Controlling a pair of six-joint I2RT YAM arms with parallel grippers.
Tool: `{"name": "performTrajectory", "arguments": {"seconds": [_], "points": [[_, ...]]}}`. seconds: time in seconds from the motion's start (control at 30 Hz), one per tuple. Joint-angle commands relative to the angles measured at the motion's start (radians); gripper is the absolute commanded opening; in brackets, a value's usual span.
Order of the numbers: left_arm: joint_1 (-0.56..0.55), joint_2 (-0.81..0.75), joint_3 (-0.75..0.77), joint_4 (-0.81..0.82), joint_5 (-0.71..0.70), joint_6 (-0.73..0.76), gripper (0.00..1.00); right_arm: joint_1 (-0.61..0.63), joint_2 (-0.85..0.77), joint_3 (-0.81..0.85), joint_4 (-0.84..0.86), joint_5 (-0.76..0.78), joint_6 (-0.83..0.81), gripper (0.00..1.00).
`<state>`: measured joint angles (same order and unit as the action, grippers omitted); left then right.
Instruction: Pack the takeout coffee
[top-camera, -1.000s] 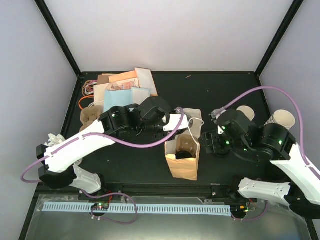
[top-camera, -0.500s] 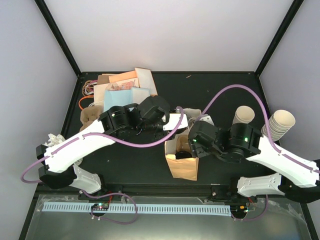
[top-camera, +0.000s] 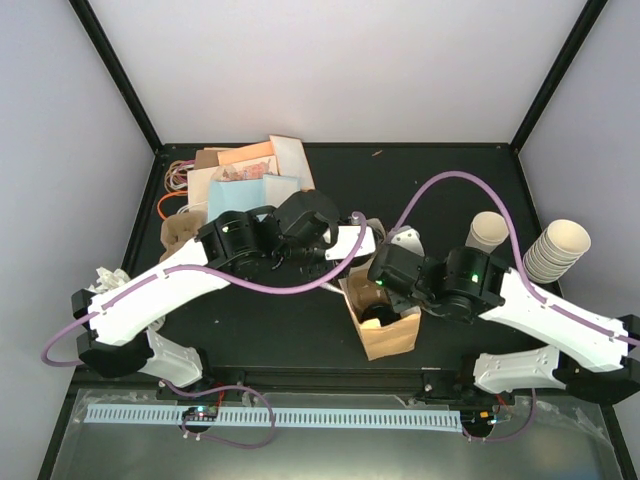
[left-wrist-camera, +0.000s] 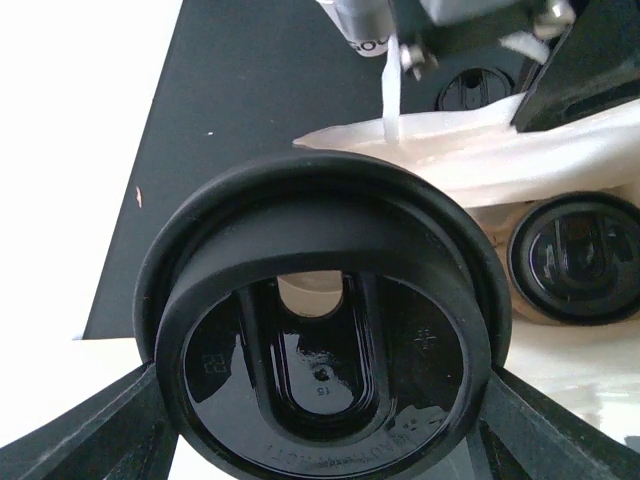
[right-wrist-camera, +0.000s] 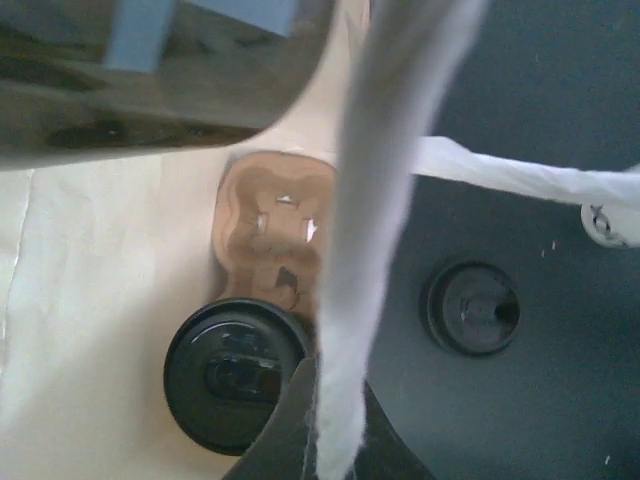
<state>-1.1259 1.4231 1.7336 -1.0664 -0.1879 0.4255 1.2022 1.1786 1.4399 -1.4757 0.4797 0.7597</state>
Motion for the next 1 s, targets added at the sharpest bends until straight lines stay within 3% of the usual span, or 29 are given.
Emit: {"name": "performTrajectory", "arguments": {"seconds": [0.0,0.37,0.7,0.83,0.97], "points": [[0.006,-0.020,0.085,-0.023,-0.020,0.011,0.63,-0.011,-0.041,-0.022,0.111,0.040,-0.190,0.01],[-0.016,-0.087,0.121,-0.178,0.039,-0.068,0.62,-0.031,-0.210,-0.168,0.444,-0.087,-0.884,0.01],[-0.048,-0.203,0.090,-0.199,0.108,-0.109,0.61,-0.209,-0.165,-0.149,0.503,-0.267,-1.108,0.01],[-0.052,-0.234,0.078,-0.194,0.159,-0.116,0.62,-0.227,-0.137,-0.116,0.479,-0.301,-1.194,0.01],[-0.058,-0.213,0.020,-0.238,0.098,-0.117,0.61,-0.227,-0.143,-0.123,0.488,-0.293,-1.312,0.01]]}}
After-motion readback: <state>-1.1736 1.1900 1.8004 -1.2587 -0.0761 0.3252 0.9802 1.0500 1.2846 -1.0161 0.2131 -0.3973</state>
